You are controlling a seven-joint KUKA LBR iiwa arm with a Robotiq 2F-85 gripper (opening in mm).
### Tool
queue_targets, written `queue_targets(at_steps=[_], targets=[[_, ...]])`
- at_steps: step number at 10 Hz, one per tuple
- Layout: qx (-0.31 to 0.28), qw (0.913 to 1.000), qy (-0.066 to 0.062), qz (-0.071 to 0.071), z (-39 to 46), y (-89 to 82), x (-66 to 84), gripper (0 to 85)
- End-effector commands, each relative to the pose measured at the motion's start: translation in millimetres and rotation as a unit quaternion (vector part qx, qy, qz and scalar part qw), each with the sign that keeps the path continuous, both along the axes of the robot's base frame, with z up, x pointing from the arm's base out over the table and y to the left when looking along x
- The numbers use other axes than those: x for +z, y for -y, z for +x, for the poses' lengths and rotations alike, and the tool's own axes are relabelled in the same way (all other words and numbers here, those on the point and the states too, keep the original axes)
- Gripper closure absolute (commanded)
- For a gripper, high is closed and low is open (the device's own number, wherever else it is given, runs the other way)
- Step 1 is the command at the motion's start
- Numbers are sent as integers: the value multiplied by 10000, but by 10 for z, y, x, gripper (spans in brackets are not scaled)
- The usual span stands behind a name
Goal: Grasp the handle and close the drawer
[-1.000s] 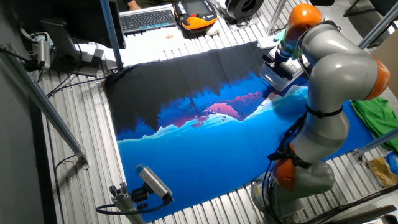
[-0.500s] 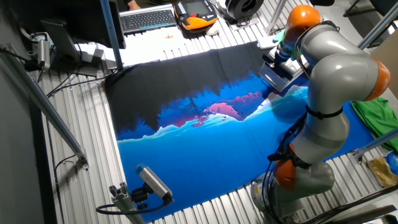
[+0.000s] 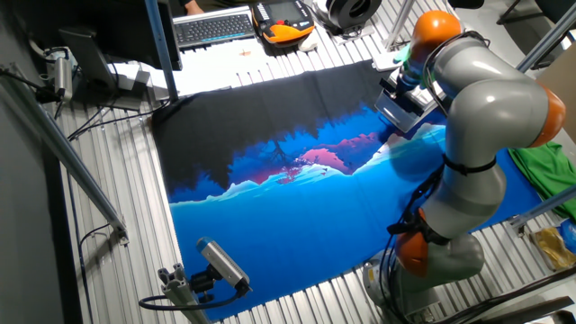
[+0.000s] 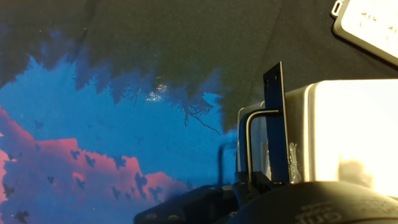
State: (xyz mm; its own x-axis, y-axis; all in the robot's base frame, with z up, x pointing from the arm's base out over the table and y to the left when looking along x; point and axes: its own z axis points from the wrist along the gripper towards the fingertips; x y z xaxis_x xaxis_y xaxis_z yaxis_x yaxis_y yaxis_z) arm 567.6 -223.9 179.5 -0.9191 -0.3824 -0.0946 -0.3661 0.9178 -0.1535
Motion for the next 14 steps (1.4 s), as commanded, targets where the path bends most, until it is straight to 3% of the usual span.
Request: queue_targets(at_steps=[1,5,10,11,14], targets=[[-17,10000,29,-34,-1,0,2,510],[-37,10000,47,6,-5,-20,35,510],[-175,9998,-26,-23,1,-149,202,510],[-250,9997,-41,70,6,-184,227,680],[-392,9991,-93,100,7,-316,308,680]])
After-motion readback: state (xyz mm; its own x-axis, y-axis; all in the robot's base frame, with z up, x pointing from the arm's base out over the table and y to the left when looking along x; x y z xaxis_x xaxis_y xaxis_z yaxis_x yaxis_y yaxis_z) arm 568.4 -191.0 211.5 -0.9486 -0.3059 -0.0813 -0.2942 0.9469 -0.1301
